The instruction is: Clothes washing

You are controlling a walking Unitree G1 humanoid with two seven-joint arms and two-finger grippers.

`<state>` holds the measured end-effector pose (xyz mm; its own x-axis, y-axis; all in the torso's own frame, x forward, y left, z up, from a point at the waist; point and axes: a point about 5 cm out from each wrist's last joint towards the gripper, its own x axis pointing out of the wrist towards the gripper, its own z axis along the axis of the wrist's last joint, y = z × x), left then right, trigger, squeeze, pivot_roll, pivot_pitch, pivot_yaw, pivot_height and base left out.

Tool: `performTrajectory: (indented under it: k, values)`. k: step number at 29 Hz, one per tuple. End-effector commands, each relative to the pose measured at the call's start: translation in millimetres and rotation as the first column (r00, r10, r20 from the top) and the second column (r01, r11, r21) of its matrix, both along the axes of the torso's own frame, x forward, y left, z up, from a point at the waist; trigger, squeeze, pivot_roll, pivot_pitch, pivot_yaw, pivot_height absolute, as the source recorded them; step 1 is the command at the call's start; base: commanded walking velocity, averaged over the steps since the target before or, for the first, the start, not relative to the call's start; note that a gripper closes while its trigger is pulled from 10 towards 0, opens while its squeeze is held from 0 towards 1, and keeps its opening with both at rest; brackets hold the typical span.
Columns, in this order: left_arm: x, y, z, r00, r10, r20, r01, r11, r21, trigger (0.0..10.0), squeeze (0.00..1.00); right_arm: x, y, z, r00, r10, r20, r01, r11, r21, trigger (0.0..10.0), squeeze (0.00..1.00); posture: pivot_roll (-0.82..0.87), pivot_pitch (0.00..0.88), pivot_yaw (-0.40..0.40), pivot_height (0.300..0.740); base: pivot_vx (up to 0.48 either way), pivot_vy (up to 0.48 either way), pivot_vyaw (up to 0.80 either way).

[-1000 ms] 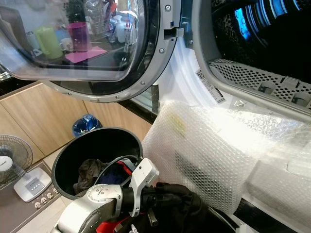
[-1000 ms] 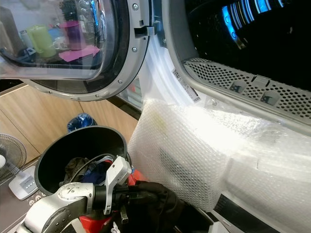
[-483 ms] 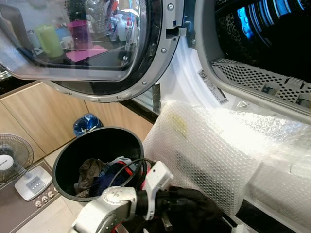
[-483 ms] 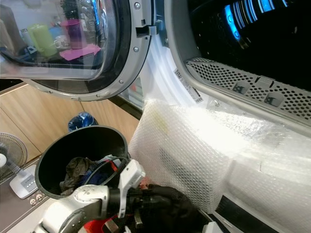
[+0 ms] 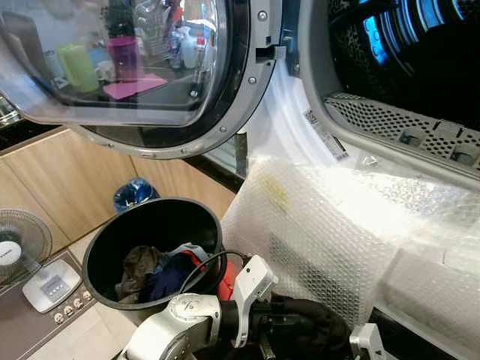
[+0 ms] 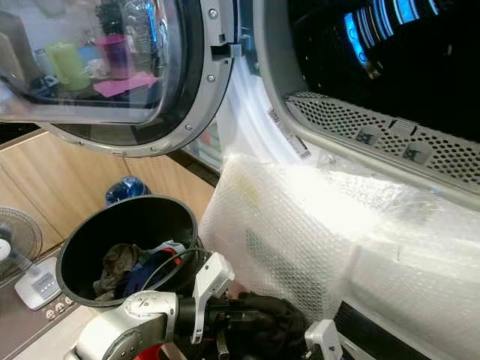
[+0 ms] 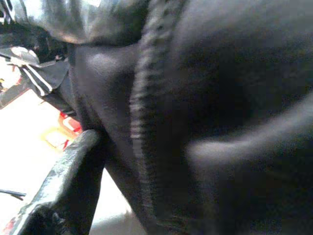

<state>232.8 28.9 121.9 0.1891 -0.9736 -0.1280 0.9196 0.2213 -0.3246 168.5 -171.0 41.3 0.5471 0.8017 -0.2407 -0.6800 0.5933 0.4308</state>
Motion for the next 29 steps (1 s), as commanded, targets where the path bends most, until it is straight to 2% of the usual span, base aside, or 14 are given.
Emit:
performTrajectory:
  k: [1, 4, 7, 11, 14, 15, 19, 21, 22, 23, 24, 25, 26, 29]
  values:
    - [1.7, -0.1, 2, 1.0, 0.008, 0.024, -0.008, 1.0, 0.001, 0.0, 0.0, -5.7, 9.2, 3, 0.999, 0.041, -0.005, -0.041, 0.998, 0.043, 10.0, 0.0, -0.13, 0.004, 0.06, 0.74, 0.0, 0.0, 0.0]
    - [3.7, -0.7, 2, 0.999, 0.017, 0.029, -0.017, 1.0, -0.001, 0.0, 0.0, -15.6, 15.0, 7, 0.994, 0.112, -0.007, -0.111, 0.99, 0.085, 10.0, 0.0, -0.13, 0.0, 0.059, 0.74, 0.0, 0.0, 0.0]
    - [3.9, -2.7, 2, 0.999, 0.021, 0.03, -0.021, 1.0, -0.002, 0.0, 0.0, -20.4, 16.9, 7, 0.988, 0.152, -0.026, -0.15, 0.987, 0.066, 10.0, 0.0, -0.13, 0.0, 0.052, 0.74, 0.0, 0.0, 0.0]
    - [6.5, -8.0, 3, 0.999, 0.034, 0.032, -0.033, 0.999, -0.018, 0.0, 0.0, -7.0, 15.9, -4, 0.998, 0.026, -0.054, -0.028, 0.999, -0.032, 10.0, 0.0, -0.14, 0.0, 0.047, 0.74, 0.0, 0.0, 0.0]
    - [6.5, -11.1, 4, 0.999, 0.037, 0.031, -0.036, 0.999, -0.03, 0.0, 0.0, 1.3, 13.2, -12, 0.994, -0.081, -0.075, 0.075, 0.995, -0.072, 10.0, 0.0, -0.13, 0.0, 0.037, 0.74, 0.0, 0.0, 0.0]
    - [6.4, -12.9, 5, 0.999, 0.038, 0.032, -0.037, 0.999, -0.032, 0.0, 0.0, 6.2, 13.0, -15, 0.985, -0.15, -0.082, 0.143, 0.987, -0.076, 10.0, 0.0, -0.13, 0.0, 0.035, 0.74, 0.0, 0.0, 0.0]
    - [5.8, -15.3, 5, 0.999, 0.039, 0.033, -0.038, 0.999, -0.038, 0.0, 0.0, 5.7, 17.6, -11, 0.98, -0.176, -0.09, 0.175, 0.984, -0.02, 10.0, 0.0, -0.13, 0.0, 0.03, 0.74, 0.0, 0.0, 0.0]
    - [6.1, -16.1, 5, 0.999, 0.041, 0.035, -0.04, 0.998, -0.043, 0.0, 0.0, 2.9, 21.1, -10, 0.978, -0.167, -0.125, 0.171, 0.985, 0.023, 10.0, 0.0, -0.14, 0.0, 0.027, 0.74, 0.0, 0.0, 0.0]
    - [6.4, -16.4, 6, 0.998, 0.044, 0.035, -0.042, 0.998, -0.046, 0.0, 0.0, -3.1, 24.7, -6, 0.983, -0.12, -0.136, 0.129, 0.99, 0.062, 10.0, 0.0, -0.14, 0.0, 0.027, 0.74, 0.0, 0.0, 0.0]
    - [6.4, -16.4, 6, 0.998, 0.044, 0.035, -0.042, 0.998, -0.046, 0.0, 0.0, -3.1, 24.7, -6, 0.983, -0.12, -0.136, 0.129, 0.99, 0.062, 10.0, 0.0, -0.14, 0.0, 0.027, 0.74, 0.0, 0.0, 0.0]
    - [6.8, -16.4, 6, 0.998, 0.047, 0.034, -0.045, 0.998, -0.048, 0.0, 0.0, -5.1, 24.1, -8, 0.982, -0.125, -0.139, 0.131, 0.991, 0.037, 10.0, 0.0, -0.14, 0.0, 0.025, 0.74, 0.0, 0.0, 0.0]
    - [6.8, -16.8, 5, 0.998, 0.047, 0.034, -0.046, 0.998, -0.048, 0.0, 0.0, -2.6, 20.0, -16, 0.973, -0.18, -0.141, 0.179, 0.984, -0.024, 10.0, 0.0, -0.14, 0.0, 0.021, 0.74, 0.0, 0.0, 0.0]
    - [6.8, -16.8, 5, 0.998, 0.047, 0.034, -0.046, 0.998, -0.048, 0.0, 0.0, -2.6, 20.0, -16, 0.973, -0.18, -0.141, 0.179, 0.984, -0.024, 10.0, 0.0, -0.14, 0.0, 0.021, 0.74, 0.0, 0.0, 0.0]
    - [9.3, -17.6, 7, 0.997, 0.06, 0.037, -0.058, 0.997, -0.053, 0.0, 0.0, -0.8, 15.2, -29, 0.958, -0.242, -0.153, 0.228, 0.968, -0.1, 10.0, 0.0, -0.14, 0.0, 0.02, 0.74, 0.0, 0.0, 0.0]
